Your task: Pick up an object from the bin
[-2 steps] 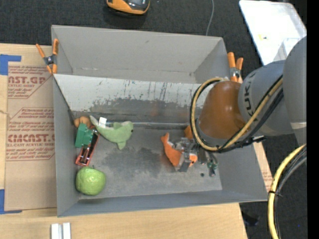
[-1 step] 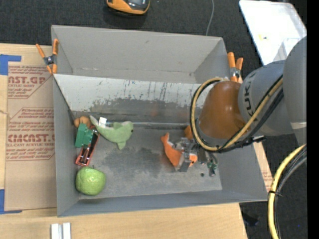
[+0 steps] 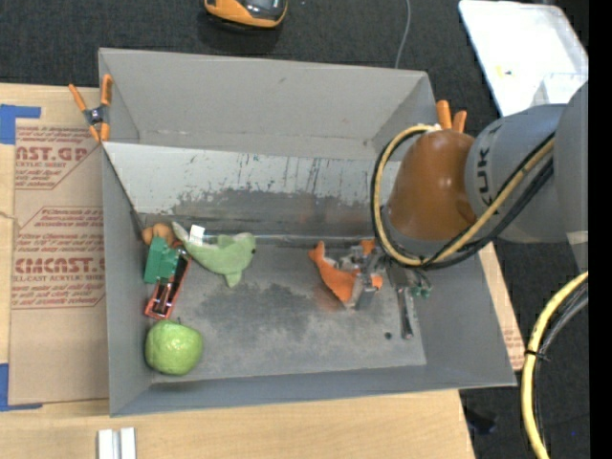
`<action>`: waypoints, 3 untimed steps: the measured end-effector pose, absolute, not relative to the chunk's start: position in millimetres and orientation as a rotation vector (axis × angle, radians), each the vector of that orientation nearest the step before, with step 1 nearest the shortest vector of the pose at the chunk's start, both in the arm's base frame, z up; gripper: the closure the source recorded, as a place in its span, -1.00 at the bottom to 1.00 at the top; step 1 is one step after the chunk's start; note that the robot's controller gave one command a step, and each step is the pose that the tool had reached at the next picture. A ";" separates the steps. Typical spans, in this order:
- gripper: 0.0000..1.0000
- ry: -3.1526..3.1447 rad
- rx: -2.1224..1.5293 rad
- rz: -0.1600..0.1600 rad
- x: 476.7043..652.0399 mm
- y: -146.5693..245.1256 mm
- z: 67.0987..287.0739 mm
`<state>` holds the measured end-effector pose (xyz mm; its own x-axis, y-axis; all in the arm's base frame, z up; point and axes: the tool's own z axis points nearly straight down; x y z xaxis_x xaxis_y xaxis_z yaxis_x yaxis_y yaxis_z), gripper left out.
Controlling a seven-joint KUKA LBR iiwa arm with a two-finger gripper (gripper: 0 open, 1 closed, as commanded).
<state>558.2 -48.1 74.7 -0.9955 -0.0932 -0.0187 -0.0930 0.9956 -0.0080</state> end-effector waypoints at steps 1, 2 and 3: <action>1.00 3.115 -0.256 -0.015 607.6 -64.9 74.6; 1.00 3.041 -0.679 -0.022 585.9 -2.2 76.5; 1.00 3.050 -0.642 -0.017 582.0 31.7 77.0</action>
Offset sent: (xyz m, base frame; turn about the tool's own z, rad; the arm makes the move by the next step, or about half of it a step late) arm 0.0211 0.0568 0.0009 -0.3599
